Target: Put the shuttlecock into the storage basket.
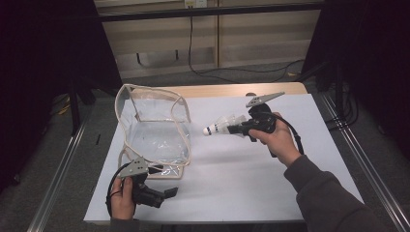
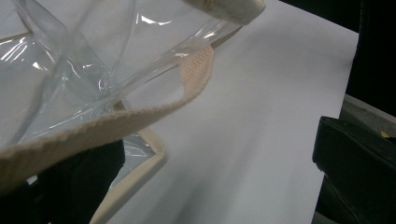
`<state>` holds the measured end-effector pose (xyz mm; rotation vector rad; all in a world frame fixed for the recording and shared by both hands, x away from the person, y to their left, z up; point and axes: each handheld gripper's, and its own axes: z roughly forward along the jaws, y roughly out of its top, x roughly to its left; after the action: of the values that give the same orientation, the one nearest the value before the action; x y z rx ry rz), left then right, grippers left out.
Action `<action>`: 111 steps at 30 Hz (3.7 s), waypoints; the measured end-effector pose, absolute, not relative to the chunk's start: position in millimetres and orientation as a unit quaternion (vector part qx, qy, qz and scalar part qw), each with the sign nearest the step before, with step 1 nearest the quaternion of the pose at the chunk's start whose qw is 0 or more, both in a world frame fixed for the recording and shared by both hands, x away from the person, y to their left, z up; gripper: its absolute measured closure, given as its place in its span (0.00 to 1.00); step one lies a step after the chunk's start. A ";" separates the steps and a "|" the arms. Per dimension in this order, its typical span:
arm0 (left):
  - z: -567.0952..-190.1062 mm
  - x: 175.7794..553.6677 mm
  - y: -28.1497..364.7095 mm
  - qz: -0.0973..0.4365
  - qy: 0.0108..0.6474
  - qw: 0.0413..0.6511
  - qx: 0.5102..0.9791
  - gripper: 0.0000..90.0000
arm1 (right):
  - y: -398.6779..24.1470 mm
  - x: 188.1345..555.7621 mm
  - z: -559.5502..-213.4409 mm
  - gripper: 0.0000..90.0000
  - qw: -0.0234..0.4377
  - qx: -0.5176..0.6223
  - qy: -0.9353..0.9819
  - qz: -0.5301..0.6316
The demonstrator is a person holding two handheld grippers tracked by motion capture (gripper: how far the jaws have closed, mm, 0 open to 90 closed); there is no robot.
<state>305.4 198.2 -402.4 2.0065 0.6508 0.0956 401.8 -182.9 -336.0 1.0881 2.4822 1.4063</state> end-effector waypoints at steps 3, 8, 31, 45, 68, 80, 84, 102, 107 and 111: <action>-402.4 305.4 198.2 0.039 0.268 0.492 0.827 0.03 | -182.4 401.4 -330.0 0.98 0.043 0.355 0.811 0.464; -401.9 305.0 198.4 0.038 0.267 0.494 0.827 0.03 | -180.0 400.8 -319.6 0.98 0.047 0.351 0.811 0.465; -401.5 306.0 197.7 0.039 0.268 0.497 0.825 0.03 | -163.8 406.9 -287.6 0.98 0.056 0.339 0.815 0.467; -401.4 307.7 198.5 0.038 0.266 0.501 0.823 0.03 | -146.1 412.4 -273.7 0.98 0.055 0.329 0.818 0.468; -401.2 307.7 197.7 0.040 0.268 0.498 0.824 0.03 | -115.0 416.0 -260.4 0.98 0.057 0.315 0.826 0.465; -401.4 307.9 198.4 0.038 0.267 0.502 0.822 0.03 | -98.4 419.1 -254.9 0.98 0.051 0.304 0.830 0.465; -401.4 307.8 198.4 0.038 0.267 0.502 0.822 0.03 | -91.8 419.3 -254.7 0.98 0.048 0.299 0.831 0.466; -401.6 307.9 198.5 0.037 0.265 0.503 0.822 0.03 | -71.0 418.3 -249.8 0.98 0.046 0.286 0.837 0.464; -401.8 307.4 198.5 0.036 0.265 0.502 0.822 0.03 | -68.1 419.3 -250.4 0.98 0.041 0.283 0.838 0.465; -401.9 307.0 198.4 0.036 0.267 0.503 0.821 0.03 | -64.5 419.7 -251.1 0.98 0.041 0.282 0.839 0.463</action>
<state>307.0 198.4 -401.9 1.9836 0.6450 0.0870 419.7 -64.5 -251.1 0.8628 2.5700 1.4195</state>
